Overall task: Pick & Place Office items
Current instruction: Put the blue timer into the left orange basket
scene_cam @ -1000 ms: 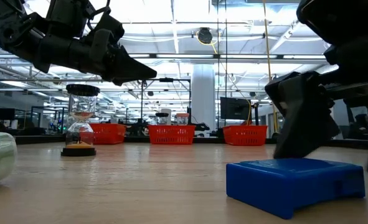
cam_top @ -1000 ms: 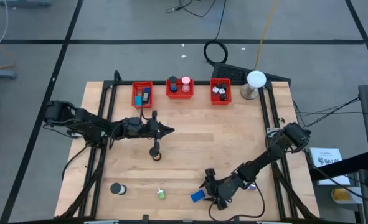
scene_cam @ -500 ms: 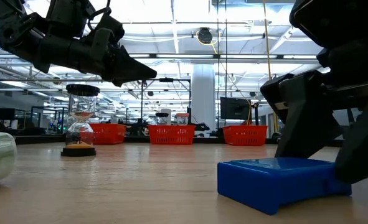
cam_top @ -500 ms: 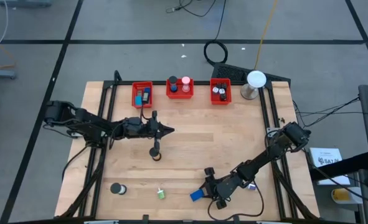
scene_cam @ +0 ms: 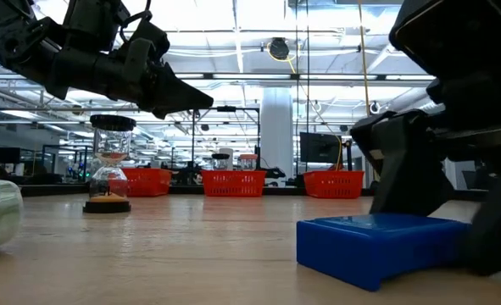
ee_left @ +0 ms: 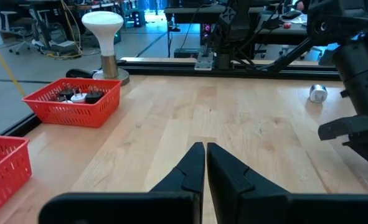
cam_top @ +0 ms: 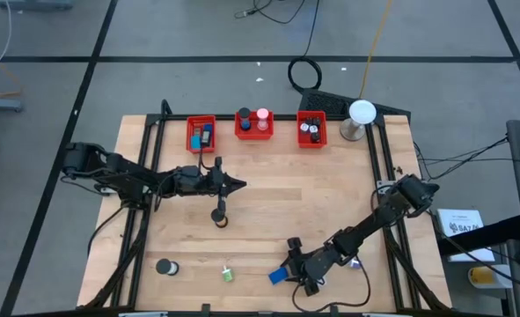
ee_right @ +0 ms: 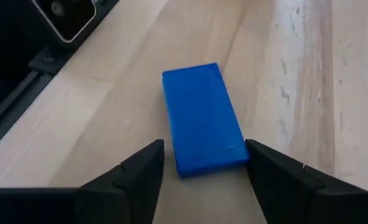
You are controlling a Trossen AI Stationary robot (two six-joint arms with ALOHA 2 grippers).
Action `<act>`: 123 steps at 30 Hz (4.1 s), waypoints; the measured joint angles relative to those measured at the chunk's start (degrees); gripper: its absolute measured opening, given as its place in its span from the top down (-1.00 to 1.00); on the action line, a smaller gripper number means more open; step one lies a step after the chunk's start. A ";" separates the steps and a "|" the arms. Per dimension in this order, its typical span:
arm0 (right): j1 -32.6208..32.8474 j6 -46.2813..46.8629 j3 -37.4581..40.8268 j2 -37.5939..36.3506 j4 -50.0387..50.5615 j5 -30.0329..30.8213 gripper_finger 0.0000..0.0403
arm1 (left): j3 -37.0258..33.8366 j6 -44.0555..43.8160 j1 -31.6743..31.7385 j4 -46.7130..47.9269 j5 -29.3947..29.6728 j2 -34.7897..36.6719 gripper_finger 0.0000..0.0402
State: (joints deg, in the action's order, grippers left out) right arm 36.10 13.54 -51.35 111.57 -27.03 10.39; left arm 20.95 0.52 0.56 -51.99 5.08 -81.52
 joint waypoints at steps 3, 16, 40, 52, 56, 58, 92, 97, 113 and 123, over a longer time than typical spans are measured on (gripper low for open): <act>-0.02 0.02 -0.04 1.48 -2.28 0.24 0.04 | 0.00 -0.71 0.00 0.07 0.01 0.00 0.89; -3.81 -1.22 0.04 -4.94 5.20 3.35 0.24 | 0.07 -4.10 0.96 6.49 1.03 5.89 0.90; -46.52 -23.57 -24.27 6.21 20.27 -22.72 0.23 | 0.00 -6.99 7.27 46.44 8.43 24.48 0.90; -48.45 -31.43 -27.44 12.00 20.63 -23.74 0.11 | 0.00 -9.71 7.63 49.48 8.45 24.52 0.89; -47.18 -32.21 -27.45 11.48 20.74 -17.76 -0.05 | 0.00 -9.71 7.63 49.37 8.44 24.52 0.89; -46.68 -32.35 -27.39 9.94 22.56 -16.09 -0.12 | 0.00 -9.76 7.63 49.22 8.42 24.52 0.89; -46.99 -24.72 15.26 -28.35 -3.30 -16.39 0.99 | 8.95 -12.79 7.45 42.40 1.41 10.06 0.73; -46.99 -25.08 15.41 -28.40 -3.21 -16.32 0.98 | 15.55 -11.84 7.67 50.65 1.14 2.51 0.37; -46.99 -25.91 15.41 -28.42 -2.71 -16.39 0.99 | 24.23 -6.14 9.39 56.61 -2.08 -14.18 -0.47; -46.99 -26.40 15.41 -28.42 -2.73 -16.39 1.00 | 24.50 -8.16 9.64 56.37 -2.03 -16.28 0.04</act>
State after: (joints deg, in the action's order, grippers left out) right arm -10.90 -12.86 -35.94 83.15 -29.76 -6.00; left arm 45.45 -7.64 10.20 4.39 3.05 -97.80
